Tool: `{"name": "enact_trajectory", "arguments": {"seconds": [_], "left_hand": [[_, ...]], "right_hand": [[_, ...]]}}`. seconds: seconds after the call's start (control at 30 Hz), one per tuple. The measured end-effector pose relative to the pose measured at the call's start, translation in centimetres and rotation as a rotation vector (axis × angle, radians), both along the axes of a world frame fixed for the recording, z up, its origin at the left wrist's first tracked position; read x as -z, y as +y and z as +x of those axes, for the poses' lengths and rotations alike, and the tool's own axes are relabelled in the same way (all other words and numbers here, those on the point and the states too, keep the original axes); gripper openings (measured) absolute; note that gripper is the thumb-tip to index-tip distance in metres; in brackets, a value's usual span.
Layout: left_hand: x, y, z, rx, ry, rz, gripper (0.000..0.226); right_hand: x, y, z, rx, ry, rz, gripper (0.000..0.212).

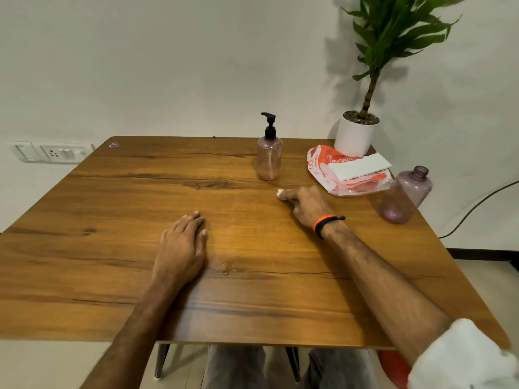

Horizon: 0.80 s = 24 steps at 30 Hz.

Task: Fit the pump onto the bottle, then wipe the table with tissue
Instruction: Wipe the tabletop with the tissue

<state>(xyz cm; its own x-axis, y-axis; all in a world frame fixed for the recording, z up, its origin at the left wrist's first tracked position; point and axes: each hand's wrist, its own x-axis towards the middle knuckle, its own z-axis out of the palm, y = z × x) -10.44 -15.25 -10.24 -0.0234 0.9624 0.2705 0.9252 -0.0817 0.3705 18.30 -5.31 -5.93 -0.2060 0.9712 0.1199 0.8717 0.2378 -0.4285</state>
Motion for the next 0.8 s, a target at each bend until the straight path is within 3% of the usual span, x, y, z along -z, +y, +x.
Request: {"name": "enact_trajectory", "arguments": {"seconds": [0.23, 0.33, 0.43, 0.57, 0.7, 0.8], "left_hand": [[-0.2, -0.2, 0.1, -0.008, 0.005, -0.011, 0.047], [-0.4, -0.3, 0.2, -0.006, 0.004, -0.016, 0.053], [-0.4, -0.4, 0.1, -0.002, -0.001, -0.021, 0.052], [-0.5, -0.5, 0.2, -0.009, 0.001, -0.012, 0.051], [-0.5, -0.5, 0.3, -0.01, -0.002, -0.008, 0.05], [-0.5, -0.5, 0.4, -0.015, 0.001, -0.003, 0.05]], "right_hand": [[0.0, -9.1, -2.7, -0.44, 0.114, 0.018, 0.053], [-0.9, -8.4, -2.3, -0.354, 0.336, -0.081, 0.039], [-1.8, -4.6, -1.4, -0.081, 0.486, 0.004, 0.033], [-1.3, 1.5, -0.3, 0.178, 0.288, 0.113, 0.036], [0.1, 4.5, -0.1, 0.183, 0.044, 0.017, 0.042], [0.5, 4.3, -1.0, 0.136, 0.007, 0.018, 0.043]]}}
